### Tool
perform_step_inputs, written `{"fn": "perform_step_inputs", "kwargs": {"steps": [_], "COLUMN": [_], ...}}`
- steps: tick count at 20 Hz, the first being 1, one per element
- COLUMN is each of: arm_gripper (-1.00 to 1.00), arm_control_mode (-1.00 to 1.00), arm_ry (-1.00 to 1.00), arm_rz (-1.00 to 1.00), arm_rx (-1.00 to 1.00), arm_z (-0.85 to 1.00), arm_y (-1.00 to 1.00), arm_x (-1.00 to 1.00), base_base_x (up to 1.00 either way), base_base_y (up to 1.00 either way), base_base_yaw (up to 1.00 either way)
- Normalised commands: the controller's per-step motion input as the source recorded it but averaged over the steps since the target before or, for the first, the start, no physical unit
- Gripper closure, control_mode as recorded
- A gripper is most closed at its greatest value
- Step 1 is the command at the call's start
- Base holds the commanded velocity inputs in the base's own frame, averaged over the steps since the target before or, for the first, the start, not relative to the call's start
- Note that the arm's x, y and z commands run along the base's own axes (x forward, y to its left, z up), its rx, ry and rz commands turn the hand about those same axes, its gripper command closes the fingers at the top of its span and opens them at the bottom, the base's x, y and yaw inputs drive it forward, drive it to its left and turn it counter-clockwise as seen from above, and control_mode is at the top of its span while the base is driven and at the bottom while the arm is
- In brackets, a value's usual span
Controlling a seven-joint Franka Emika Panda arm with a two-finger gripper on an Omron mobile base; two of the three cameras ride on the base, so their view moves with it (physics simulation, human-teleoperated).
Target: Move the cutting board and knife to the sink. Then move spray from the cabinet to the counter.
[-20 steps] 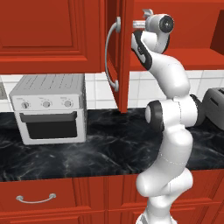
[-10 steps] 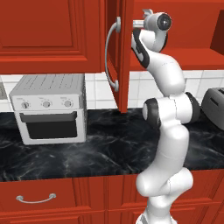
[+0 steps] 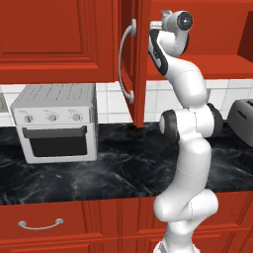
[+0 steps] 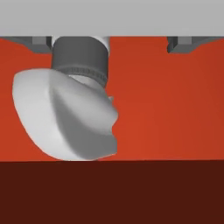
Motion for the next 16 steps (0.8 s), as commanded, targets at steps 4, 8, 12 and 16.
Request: {"fn": "perform_step_inputs", "kwargs": {"steps": [4, 8, 12, 16], "arm_gripper": [-1.0, -1.0, -1.0, 1.0], "arm_control_mode": [-1.0, -1.0, -1.0, -1.0], "arm_ry": [0.0, 0.0, 0.0, 0.0], "arm_rz": [0.0, 0.0, 0.0, 0.0], "arm_rx": [0.0, 0.0, 0.0, 0.0], "arm_z": [0.0, 0.0, 0.0, 0.0], "arm_y": [0.0, 0.0, 0.0, 0.0], "arm_x": [0.0, 0.0, 0.0, 0.0], "base_base_x": [0.0, 0.0, 0.0, 0.0], "base_base_y": [0.0, 0.0, 0.0, 0.0], "base_base_yaw": [0.0, 0.0, 0.0, 0.0]}}
